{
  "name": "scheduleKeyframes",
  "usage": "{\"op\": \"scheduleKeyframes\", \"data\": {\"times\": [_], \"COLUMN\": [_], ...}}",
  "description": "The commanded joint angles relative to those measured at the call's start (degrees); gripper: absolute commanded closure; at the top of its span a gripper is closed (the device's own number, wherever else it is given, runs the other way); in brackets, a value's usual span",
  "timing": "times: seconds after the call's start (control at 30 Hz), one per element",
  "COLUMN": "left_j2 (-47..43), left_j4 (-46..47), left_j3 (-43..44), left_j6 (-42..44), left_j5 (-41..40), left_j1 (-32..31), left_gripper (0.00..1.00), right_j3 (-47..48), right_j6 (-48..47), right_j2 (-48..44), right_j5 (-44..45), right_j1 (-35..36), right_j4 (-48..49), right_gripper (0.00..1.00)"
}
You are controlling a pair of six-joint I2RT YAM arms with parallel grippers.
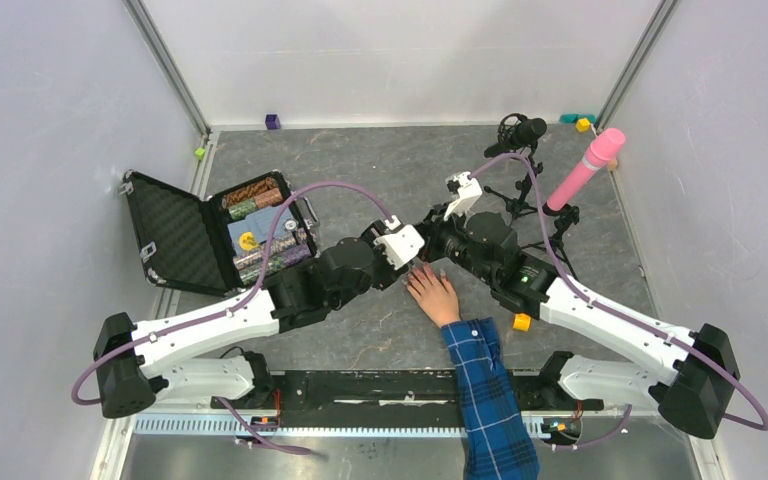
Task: Paint the nails
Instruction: Pick up the nail polish bottle from the center of the board.
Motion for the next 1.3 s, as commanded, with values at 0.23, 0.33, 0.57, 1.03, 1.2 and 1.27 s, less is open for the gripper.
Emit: {"op": "scheduleKeyframes", "data": {"times": [0.23,0.33,0.57,1.03,1.2,1.27], "left_j2": [2.5,2.6,2.1,-0.7,-1.9,-2.1], "left_j4": [0.5,0.6,0.7,-10.0,-14.4,-15.9], "left_j3": [0.7,0.8,1.1,7.9,10.6,11.9], "left_j6": [2.0,2.0,0.9,-3.0,-4.3,-4.9], "left_j5": [-1.3,-1.3,-1.9,13.7,21.5,26.2], "left_j1": [-0.2,-0.2,-0.2,-0.1,-0.1,-0.1], "left_gripper": [0.44,0.51,0.94,0.98,0.98,0.98], "right_j3": [-0.1,0.0,-0.1,4.3,3.9,4.1], "right_j6": [4.0,4.1,3.2,-9.3,-11.6,-13.1], "right_j2": [-1.8,-1.8,-1.6,-0.7,-2.3,-2.6], "right_j5": [-5.8,-5.8,-6.6,-5.5,-8.6,-10.7], "right_j1": [0.8,0.9,0.9,0.7,-0.7,-1.5], "right_j4": [6.4,6.3,5.6,-2.6,-2.6,-2.7], "right_gripper": [1.00,1.00,1.00,1.00,1.00,1.00]}}
